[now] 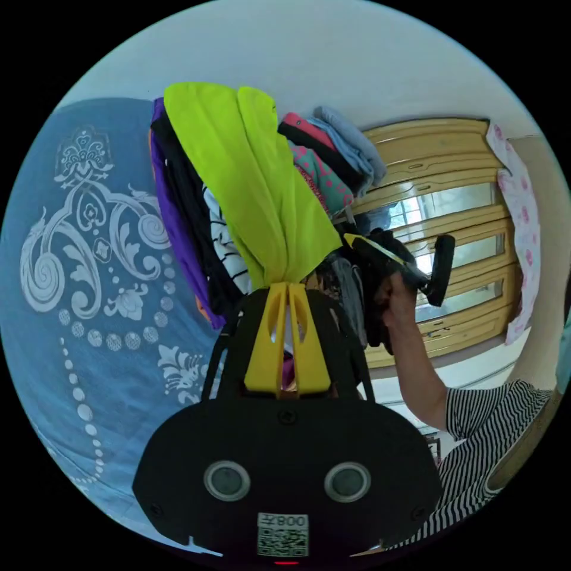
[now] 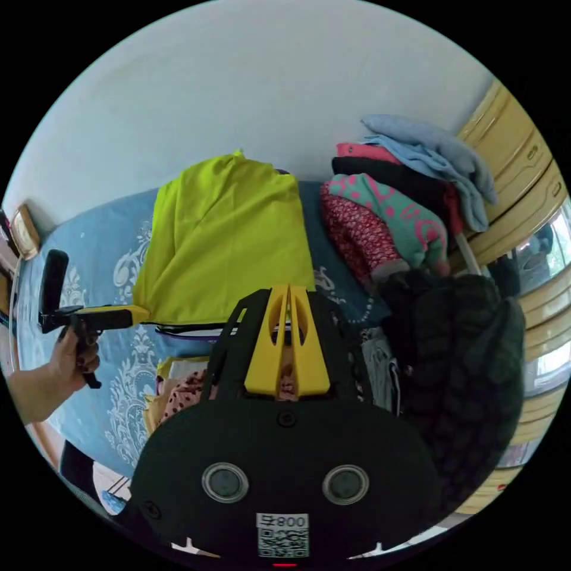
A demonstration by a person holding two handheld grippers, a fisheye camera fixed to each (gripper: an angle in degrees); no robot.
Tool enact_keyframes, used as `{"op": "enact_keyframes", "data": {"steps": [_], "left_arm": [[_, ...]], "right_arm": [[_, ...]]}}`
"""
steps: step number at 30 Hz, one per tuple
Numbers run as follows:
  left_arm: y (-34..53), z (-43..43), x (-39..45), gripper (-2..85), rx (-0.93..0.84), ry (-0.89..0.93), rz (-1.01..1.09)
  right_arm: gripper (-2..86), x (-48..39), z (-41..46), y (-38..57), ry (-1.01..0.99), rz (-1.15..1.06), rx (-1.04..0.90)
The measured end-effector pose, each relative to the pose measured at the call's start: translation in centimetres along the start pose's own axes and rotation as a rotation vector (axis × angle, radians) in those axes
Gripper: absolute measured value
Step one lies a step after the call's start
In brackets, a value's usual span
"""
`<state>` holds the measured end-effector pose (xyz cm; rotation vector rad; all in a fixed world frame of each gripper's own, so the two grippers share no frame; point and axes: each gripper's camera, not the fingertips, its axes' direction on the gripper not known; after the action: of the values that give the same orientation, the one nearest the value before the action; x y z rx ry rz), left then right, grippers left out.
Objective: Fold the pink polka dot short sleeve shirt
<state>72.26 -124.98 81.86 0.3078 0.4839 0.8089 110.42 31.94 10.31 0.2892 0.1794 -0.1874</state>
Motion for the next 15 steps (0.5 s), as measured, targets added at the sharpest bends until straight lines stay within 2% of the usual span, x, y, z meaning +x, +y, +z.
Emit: {"op": "enact_keyframes", "data": {"steps": [2, 4, 9, 15], "left_arm": [[1.3, 0.1, -0.6, 0.1, 0.003, 0.026, -0.011], [2.4, -0.2, -0.7, 0.1, 0.006, 0.013, -0.018], [6.8, -2.7, -0.4, 0.1, 0.018, 0.019, 0.001], [15.5, -8.0, 1.8, 0.1, -0.019, -0.061, 0.171]], "right_arm": [[0.1, 1.2, 4.2, -0.1, 0.005, 0.009, -0.134], [0.1, 2.1, 5.6, 0.3, -0.020, 0.025, -0.184], [0.2, 3.5, 4.0, 2.6, -0.013, 0.069, -0.154], [0.5, 2.2, -2.9, 9.7, -0.052, 0.093, -0.002]]}}
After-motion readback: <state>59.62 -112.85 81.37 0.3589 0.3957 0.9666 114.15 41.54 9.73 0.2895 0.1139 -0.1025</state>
